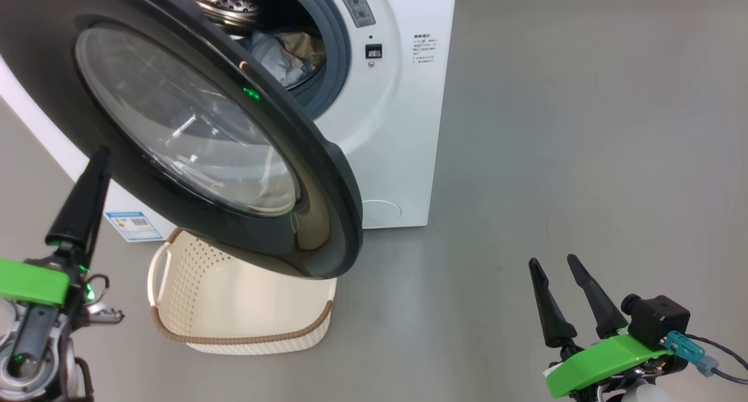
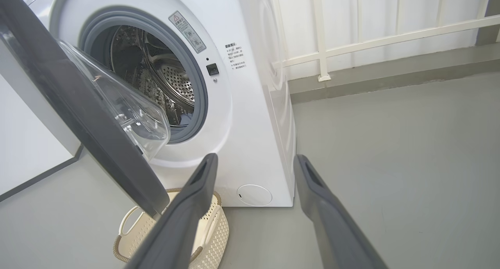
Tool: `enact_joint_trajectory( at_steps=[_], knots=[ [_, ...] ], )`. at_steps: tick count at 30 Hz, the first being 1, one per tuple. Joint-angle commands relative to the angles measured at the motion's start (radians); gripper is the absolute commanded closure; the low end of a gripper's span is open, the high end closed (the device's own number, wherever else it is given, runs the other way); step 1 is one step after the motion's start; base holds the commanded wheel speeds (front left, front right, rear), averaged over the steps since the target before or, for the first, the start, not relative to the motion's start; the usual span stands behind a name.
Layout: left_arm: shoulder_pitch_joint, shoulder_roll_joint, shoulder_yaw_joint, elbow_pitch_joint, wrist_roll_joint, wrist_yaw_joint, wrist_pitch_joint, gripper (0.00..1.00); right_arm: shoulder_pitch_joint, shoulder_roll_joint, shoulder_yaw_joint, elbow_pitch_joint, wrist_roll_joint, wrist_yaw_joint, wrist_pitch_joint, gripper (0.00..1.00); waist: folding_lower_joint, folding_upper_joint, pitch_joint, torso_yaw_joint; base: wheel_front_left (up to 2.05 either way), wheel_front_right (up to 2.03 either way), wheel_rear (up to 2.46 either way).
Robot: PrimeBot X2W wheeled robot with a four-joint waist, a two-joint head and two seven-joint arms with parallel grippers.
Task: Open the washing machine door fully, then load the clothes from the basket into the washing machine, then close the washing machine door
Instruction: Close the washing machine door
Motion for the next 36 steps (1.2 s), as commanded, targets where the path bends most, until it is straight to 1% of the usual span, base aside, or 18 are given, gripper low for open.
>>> enact_joint_trajectory(
  at_steps=[1, 6, 10, 12, 13, 17, 20, 22, 25, 26, 29, 33, 36],
  knots=[
    [0.008, 0.067, -0.008, -0.063, 0.051, -0.007, -0.057, 0.0, -0.007, 0.0, 0.025, -0.03, -0.012, 0.01, -0.012, 0.0, 0.0, 0.0, 0.003, -0.003, 0.0, 0.0, 0.0],
    [0.075, 0.165, -0.154, -0.094, 0.173, -0.007, -0.256, 0.0, -0.007, 0.001, 0.021, -0.033, -0.004, 0.01, -0.012, 0.0, 0.0, 0.0, 0.006, -0.008, 0.0, 0.0, 0.0],
    [0.113, 0.258, -0.271, -0.065, 0.257, -0.007, -0.42, 0.0, -0.006, -0.001, 0.025, -0.035, 0.009, 0.01, -0.012, 0.0, 0.0, 0.0, 0.007, -0.009, 0.0, 0.0, 0.0],
    [0.123, 0.295, -0.319, -0.042, 0.286, -0.007, -0.5, 0.0, -0.008, -0.002, 0.026, -0.037, 0.009, 0.01, -0.012, 0.0, 0.0, 0.0, 0.008, -0.01, 0.0, 0.0, 0.0],
    [0.123, 0.295, -0.319, -0.042, 0.286, -0.007, -0.5, 0.0, -0.008, -0.002, 0.026, -0.037, 0.009, 0.01, -0.012, 0.0, 0.0, 0.0, 0.008, -0.01, 0.0, 0.0, 0.0],
    [0.138, 0.357, -0.396, 0.016, 0.368, -0.007, -0.645, 0.0, -0.008, -0.004, 0.025, -0.043, 0.005, 0.01, -0.012, 0.0, 0.0, 0.0, 0.008, -0.01, 0.0, 0.0, 0.0],
    [0.145, 0.378, -0.422, 0.063, 0.451, -0.007, -0.697, 0.0, -0.005, -0.004, 0.025, -0.044, 0.003, 0.01, -0.012, 0.0, 0.0, 0.0, 0.009, -0.01, 0.0, 0.0, 0.0],
    [0.154, 0.397, -0.437, 0.103, 0.547, -0.003, -0.709, 0.0, -0.004, -0.004, 0.024, -0.045, 0.003, 0.01, -0.012, 0.0, 0.0, 0.0, 0.01, -0.01, 0.0, 0.0, 0.0],
    [0.164, 0.38, -0.435, 0.135, 0.631, 0.003, -0.716, 0.0, -0.003, -0.004, 0.024, -0.047, 0.0, 0.01, -0.012, 0.0, 0.0, 0.0, 0.011, -0.011, 0.0, 0.0, 0.0],
    [0.17, 0.36, -0.413, 0.135, 0.682, 0.009, -0.717, 0.0, -0.004, -0.004, 0.023, -0.049, -0.002, 0.01, -0.012, 0.0, 0.0, 0.0, 0.013, -0.01, 0.0, 0.0, 0.0],
    [0.19, 0.325, -0.37, 0.124, 0.764, 0.015, -0.718, 0.0, -0.005, -0.003, 0.023, -0.052, -0.005, 0.01, -0.012, 0.0, 0.0, 0.0, 0.014, -0.011, 0.0, 0.0, 0.0],
    [0.229, 0.275, -0.321, 0.105, 0.866, 0.021, -0.718, 0.0, -0.006, -0.003, 0.023, -0.054, -0.006, 0.01, -0.012, 0.0, 0.0, 0.0, 0.015, -0.013, 0.0, 0.0, 0.0],
    [0.261, 0.233, -0.288, 0.094, 0.923, 0.026, -0.718, 0.0, -0.006, -0.002, 0.025, -0.055, -0.003, 0.01, -0.012, 0.0, 0.0, 0.0, 0.014, -0.016, 0.0, 0.0, 0.0]
  ],
)
